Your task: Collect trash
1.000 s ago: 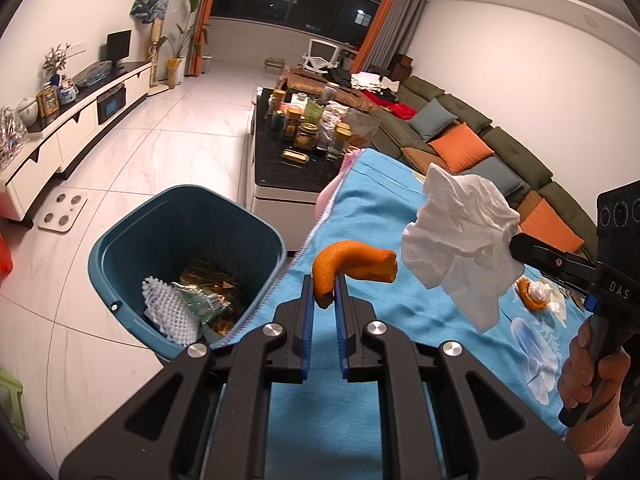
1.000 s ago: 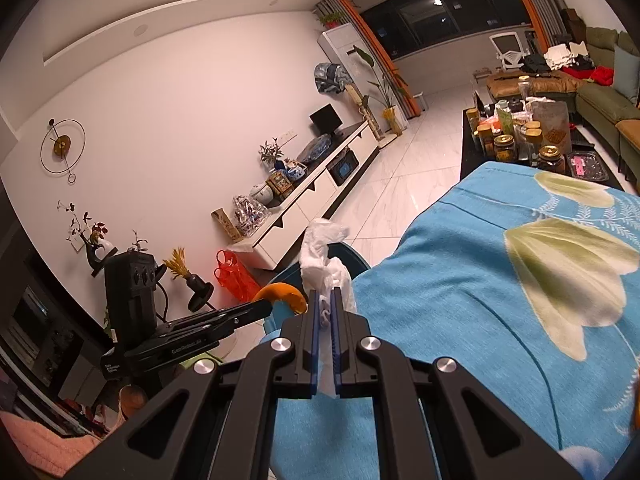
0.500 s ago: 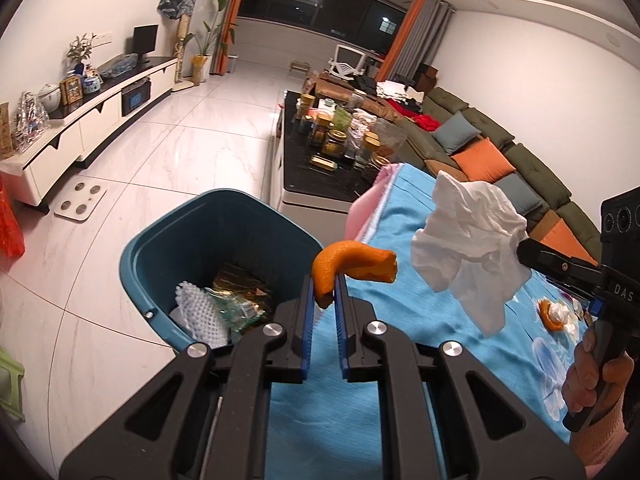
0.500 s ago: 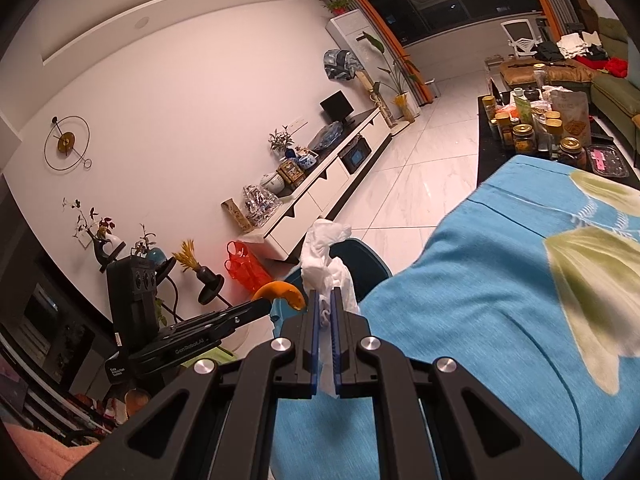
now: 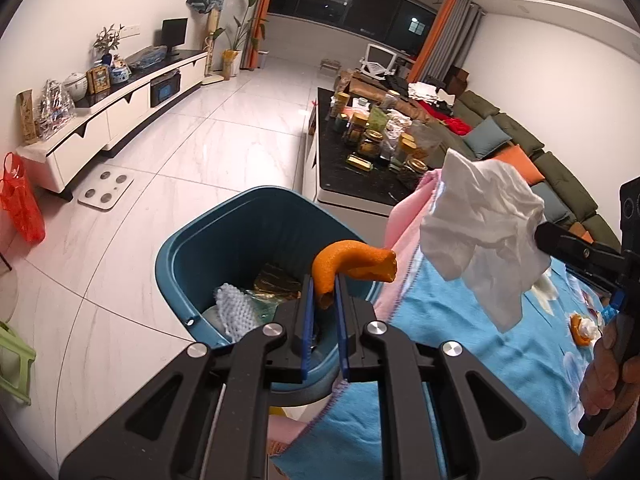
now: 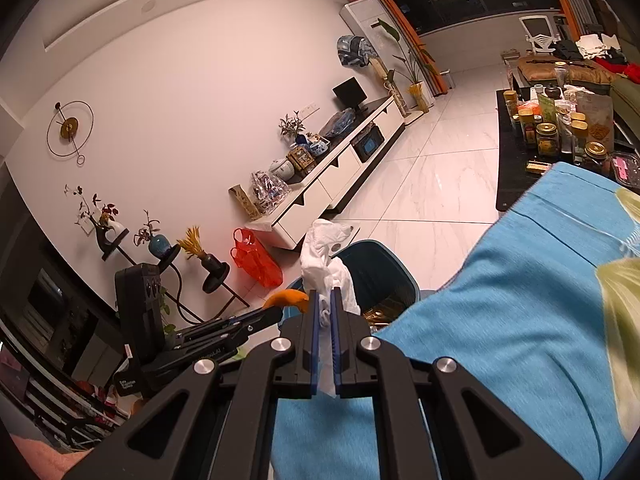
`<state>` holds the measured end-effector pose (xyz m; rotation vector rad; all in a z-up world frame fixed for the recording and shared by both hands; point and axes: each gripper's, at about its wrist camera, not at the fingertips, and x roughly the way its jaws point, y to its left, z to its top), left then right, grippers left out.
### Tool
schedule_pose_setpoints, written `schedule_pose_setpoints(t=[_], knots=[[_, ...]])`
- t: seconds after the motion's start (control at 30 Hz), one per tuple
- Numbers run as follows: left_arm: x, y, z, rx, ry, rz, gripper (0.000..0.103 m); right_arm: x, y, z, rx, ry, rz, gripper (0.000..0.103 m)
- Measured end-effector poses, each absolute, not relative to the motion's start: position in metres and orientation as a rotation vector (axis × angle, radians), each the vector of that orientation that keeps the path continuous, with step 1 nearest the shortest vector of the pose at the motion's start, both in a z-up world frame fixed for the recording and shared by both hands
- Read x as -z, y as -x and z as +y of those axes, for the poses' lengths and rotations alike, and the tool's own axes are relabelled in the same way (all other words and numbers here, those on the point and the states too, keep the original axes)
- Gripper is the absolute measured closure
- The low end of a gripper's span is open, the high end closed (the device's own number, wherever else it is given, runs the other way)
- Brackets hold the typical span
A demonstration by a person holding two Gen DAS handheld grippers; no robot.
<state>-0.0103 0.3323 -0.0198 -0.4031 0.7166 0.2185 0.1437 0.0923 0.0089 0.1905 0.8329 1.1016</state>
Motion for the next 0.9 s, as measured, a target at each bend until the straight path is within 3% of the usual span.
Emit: schedule_pose_setpoints(t=[0.77, 0.9], knots=[[0.06, -0.024, 0.354, -0.305, 0.425, 0.796, 0.092, 0.032, -0.166, 0.178, -1.038, -0.103, 0.972, 0.098], [0.062, -0.025, 0.355, -0.312, 0.431, 0.797, 0.092, 0.041, -0.169, 0.191, -1.026, -0.075, 1.004, 0.092]])
